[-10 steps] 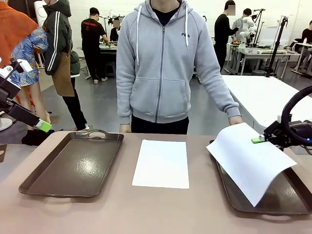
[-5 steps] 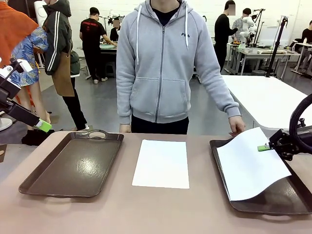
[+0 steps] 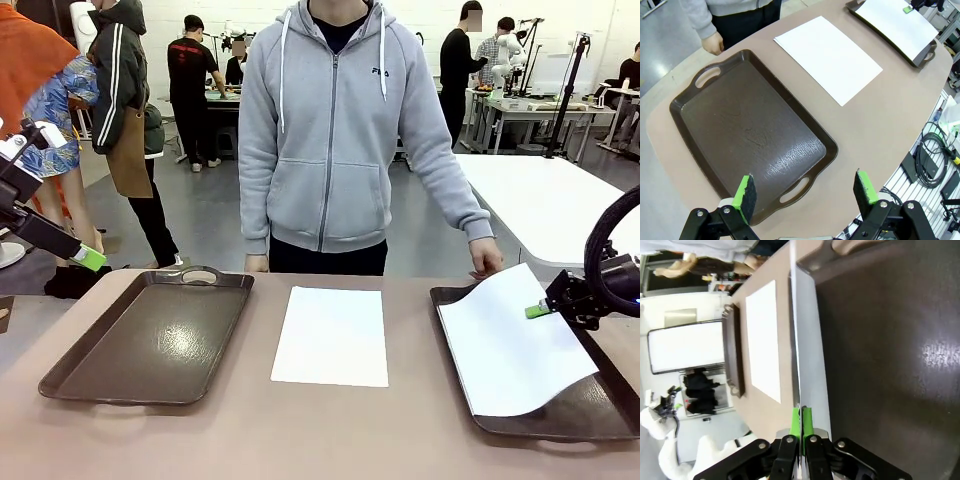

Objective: Sort the A4 documents.
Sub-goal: Place the A4 Paper in the designated Handle tray.

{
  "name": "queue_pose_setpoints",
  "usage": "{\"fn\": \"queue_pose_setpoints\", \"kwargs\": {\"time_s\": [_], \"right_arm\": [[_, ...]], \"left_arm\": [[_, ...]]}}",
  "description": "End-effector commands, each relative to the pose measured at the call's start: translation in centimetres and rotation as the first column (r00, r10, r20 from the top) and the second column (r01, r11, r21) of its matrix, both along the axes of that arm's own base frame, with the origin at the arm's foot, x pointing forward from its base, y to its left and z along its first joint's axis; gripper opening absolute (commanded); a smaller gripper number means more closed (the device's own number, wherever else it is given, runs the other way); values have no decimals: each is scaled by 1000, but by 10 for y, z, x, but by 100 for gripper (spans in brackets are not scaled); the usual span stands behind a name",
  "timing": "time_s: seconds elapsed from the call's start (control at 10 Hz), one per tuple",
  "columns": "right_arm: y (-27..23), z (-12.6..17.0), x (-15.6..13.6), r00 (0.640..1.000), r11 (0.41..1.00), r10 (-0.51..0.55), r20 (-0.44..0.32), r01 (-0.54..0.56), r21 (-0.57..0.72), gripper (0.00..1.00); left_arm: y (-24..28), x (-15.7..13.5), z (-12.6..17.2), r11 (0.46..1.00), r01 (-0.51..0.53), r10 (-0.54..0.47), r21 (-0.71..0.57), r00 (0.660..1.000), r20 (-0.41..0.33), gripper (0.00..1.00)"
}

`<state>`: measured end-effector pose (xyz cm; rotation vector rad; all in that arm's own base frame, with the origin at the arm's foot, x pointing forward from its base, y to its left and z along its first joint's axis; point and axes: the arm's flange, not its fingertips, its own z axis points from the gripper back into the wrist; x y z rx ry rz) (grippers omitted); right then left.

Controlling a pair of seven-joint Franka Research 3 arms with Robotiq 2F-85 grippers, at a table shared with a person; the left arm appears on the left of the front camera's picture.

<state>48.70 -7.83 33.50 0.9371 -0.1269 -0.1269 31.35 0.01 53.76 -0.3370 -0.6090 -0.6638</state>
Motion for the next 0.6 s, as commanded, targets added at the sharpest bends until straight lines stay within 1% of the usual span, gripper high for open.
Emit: {"fn": "queue_pose_setpoints", "kwargs": {"time_s": [0.0, 0.3, 0.5], "right_arm": [[1, 6, 17, 998, 996, 15, -65, -21, -87, 1], [-1, 11, 24, 998, 993, 14, -66, -22, -120, 1], [-3, 4, 25, 997, 989, 7, -81, -19, -148, 1]], "left_arm": [[1, 0, -1, 1000, 8, -8, -13, 1000, -2, 100], [1, 0, -1, 1000, 8, -8, -13, 1000, -2, 100], [1, 0, -1, 1000, 8, -8, -13, 1000, -2, 100]]}}
